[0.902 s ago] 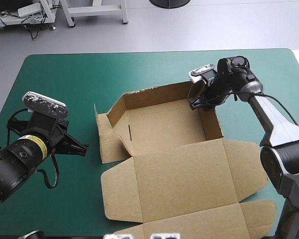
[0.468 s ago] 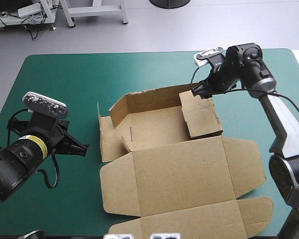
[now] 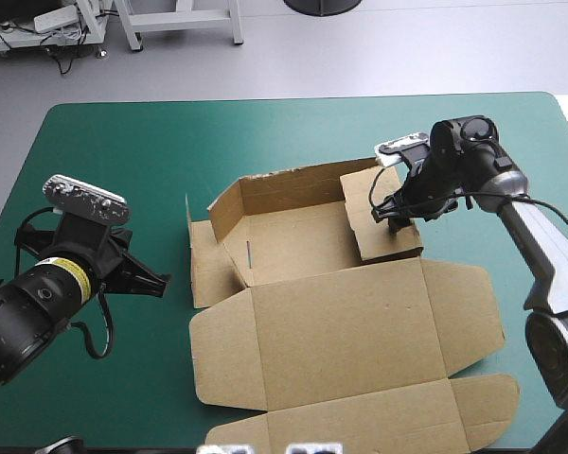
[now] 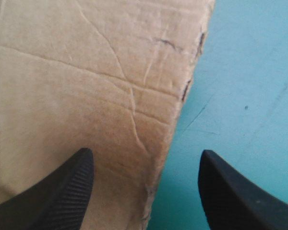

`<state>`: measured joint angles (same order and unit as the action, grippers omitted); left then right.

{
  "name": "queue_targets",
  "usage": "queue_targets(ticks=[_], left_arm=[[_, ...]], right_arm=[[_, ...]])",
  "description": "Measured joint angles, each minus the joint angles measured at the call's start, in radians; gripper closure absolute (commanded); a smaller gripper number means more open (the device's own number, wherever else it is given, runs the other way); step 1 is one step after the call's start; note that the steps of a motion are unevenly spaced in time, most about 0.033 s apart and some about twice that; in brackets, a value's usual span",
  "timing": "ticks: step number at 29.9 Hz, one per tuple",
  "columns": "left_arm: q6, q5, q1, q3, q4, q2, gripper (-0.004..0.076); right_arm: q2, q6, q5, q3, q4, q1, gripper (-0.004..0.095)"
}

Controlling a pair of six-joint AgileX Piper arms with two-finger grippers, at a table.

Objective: Fold the box

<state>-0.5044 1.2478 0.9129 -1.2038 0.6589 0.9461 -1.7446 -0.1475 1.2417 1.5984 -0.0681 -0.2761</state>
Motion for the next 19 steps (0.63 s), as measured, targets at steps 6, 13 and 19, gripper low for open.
queue_targets(ticks=[6, 13, 19], left_arm=[[0.0, 0.0, 0.0, 0.0, -0.006, 0.0, 0.0727], [-0.002, 0.0, 0.0, 0.0, -0.025, 0.0, 0.0727], [-0.004, 0.0, 0.0, 0.0, -0.039, 0.0, 0.0727]], right_arm=[[-0.058, 0.003, -0.043, -0.007, -0.003, 0.0, 0.0319], [-0.144, 0.007, -0.026, -0.007, -0.008, 0.0, 0.0476], [-0.172, -0.026, -0.019, 0.007, -0.042, 0.0, 0.092]])
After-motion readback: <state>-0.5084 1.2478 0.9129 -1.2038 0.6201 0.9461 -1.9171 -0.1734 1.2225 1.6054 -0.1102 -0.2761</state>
